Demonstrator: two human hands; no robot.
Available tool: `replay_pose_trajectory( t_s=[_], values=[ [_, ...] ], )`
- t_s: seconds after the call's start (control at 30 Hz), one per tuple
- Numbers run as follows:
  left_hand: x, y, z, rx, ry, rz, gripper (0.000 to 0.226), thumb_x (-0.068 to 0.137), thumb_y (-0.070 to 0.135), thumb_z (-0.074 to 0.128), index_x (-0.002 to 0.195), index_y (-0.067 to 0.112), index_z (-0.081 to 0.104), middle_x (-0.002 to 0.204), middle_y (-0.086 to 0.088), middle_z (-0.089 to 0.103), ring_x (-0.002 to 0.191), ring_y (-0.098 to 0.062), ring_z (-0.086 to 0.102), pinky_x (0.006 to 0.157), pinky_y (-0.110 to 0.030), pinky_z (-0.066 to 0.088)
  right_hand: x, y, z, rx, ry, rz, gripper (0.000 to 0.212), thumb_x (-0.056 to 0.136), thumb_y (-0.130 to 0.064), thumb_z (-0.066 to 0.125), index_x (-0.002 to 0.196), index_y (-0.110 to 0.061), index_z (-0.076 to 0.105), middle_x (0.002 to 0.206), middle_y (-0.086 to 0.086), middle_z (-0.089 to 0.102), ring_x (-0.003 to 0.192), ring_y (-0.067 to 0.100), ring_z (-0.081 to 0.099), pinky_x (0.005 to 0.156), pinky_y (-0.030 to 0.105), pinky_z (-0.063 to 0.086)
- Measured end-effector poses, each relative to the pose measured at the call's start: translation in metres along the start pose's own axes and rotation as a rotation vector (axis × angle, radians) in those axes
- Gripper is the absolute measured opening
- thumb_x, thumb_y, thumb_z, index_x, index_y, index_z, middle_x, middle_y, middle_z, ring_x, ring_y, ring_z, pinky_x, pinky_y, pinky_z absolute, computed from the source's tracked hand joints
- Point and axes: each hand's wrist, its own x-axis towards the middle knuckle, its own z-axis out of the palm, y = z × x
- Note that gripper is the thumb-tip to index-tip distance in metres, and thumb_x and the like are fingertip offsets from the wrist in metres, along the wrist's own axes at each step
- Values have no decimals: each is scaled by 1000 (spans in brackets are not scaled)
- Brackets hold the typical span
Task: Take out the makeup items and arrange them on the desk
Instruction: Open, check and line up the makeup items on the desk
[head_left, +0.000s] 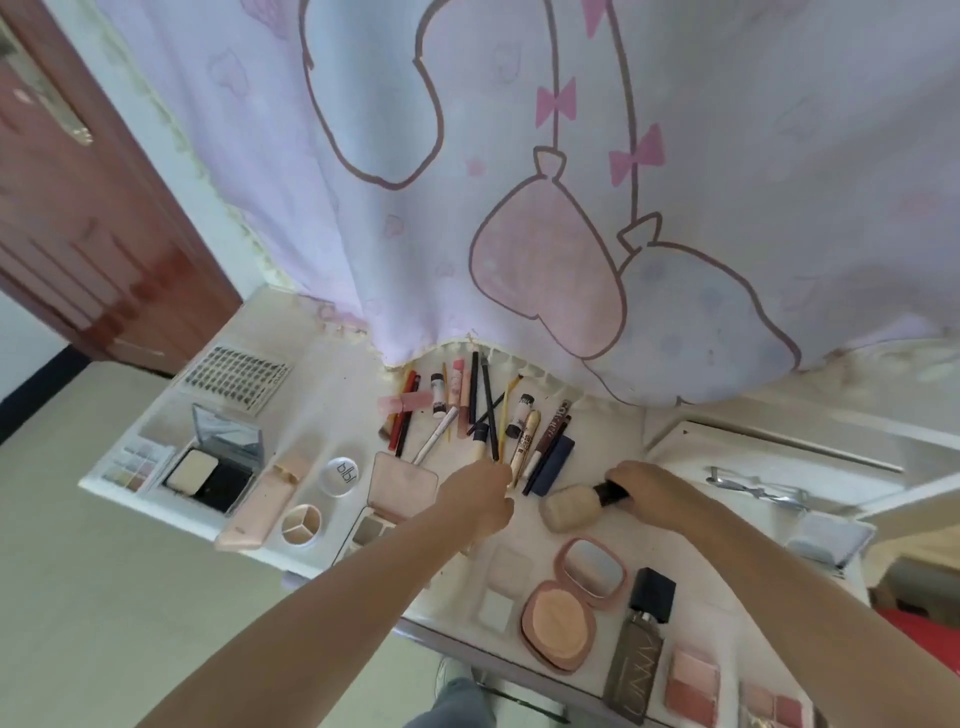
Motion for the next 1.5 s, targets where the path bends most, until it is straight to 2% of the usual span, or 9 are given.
replay_pose_trajectory(
  t_s=[0.17, 0.37, 0.53, 0.67, 0.87, 0.97, 1.1, 1.3, 1.5],
  values=[
    [11, 17, -6, 28, -38, 180, 38, 93, 20, 43, 129, 6, 43, 131, -13, 46, 118, -29, 48, 93, -37, 44, -46, -8, -9, 168, 110, 39, 7, 95, -22, 44, 94, -16, 48, 78, -4, 44, 83, 13, 41, 57, 10, 28],
    [15, 50, -24, 35, -23, 418, 66, 89, 35, 54, 143, 14, 23, 143, -5, 34, 131, -21, 36, 104, -33, 33, -94, -18, -35, 524, 362, 193, 11, 95, -19, 43, 86, -13, 46, 64, -6, 41, 58, 10, 44, 61, 20, 40],
    [-3, 71, -45, -154, 142, 524, 47, 92, 34, 49, 134, 18, 35, 125, -5, 52, 108, -21, 54, 90, -30, 42, -117, -37, -72, 792, 602, 265, 17, 98, -22, 34, 86, -18, 45, 59, -4, 43, 39, 4, 50, 53, 18, 36],
    [-26, 73, -62, -111, 238, 580, 40, 93, 39, 45, 125, 15, 41, 112, -4, 58, 98, -21, 57, 81, -29, 43, -117, -53, -96, 828, 804, 382, 41, 97, -32, 32, 61, -15, 39, 57, -1, 40, 52, 12, 41, 50, 24, 34],
    [-46, 60, -98, -279, 183, 632, 18, 94, 33, 44, 109, 22, 43, 82, 6, 53, 65, -4, 51, 64, -19, 45, -115, -70, -123, 823, 971, 230, 44, 95, -13, 37, 52, -18, 32, 53, -2, 33, 49, 6, 34, 45, 10, 34],
    [-54, 50, -107, -609, 23, 629, 9, 96, 26, 41, 101, 20, 44, 75, 6, 56, 49, 4, 54, 51, -9, 46, -116, -79, -126, 817, 1010, 27, 33, 86, -26, 36, 57, -11, 35, 50, -2, 29, 43, 7, 37, 41, 12, 29],
    [-57, 42, -106, -876, -79, 655, 6, 93, 19, 43, 97, 22, 47, 82, 3, 58, 59, 0, 61, 59, -13, 52, -122, -83, -143, 631, 939, -136, 24, 84, -35, 33, 65, -22, 41, 53, -8, 38, 49, 0, 47, 46, 10, 37],
    [-46, 39, -118, -470, 392, 569, 30, 92, 25, 52, 119, 16, 44, 88, 11, 47, 69, 1, 45, 58, -8, 40, -115, -83, -177, 479, 690, 93, 37, 96, -38, 32, 65, -19, 41, 58, -2, 44, 50, 9, 41, 53, 19, 36],
    [-42, 41, -131, -171, 407, 517, 36, 91, 27, 53, 122, 11, 46, 111, -6, 58, 95, -17, 53, 83, -24, 42, -116, -85, -168, 316, 804, -90, 16, 90, -15, 52, 99, -8, 63, 86, 0, 55, 72, 7, 47, 62, 8, 38]
  ],
)
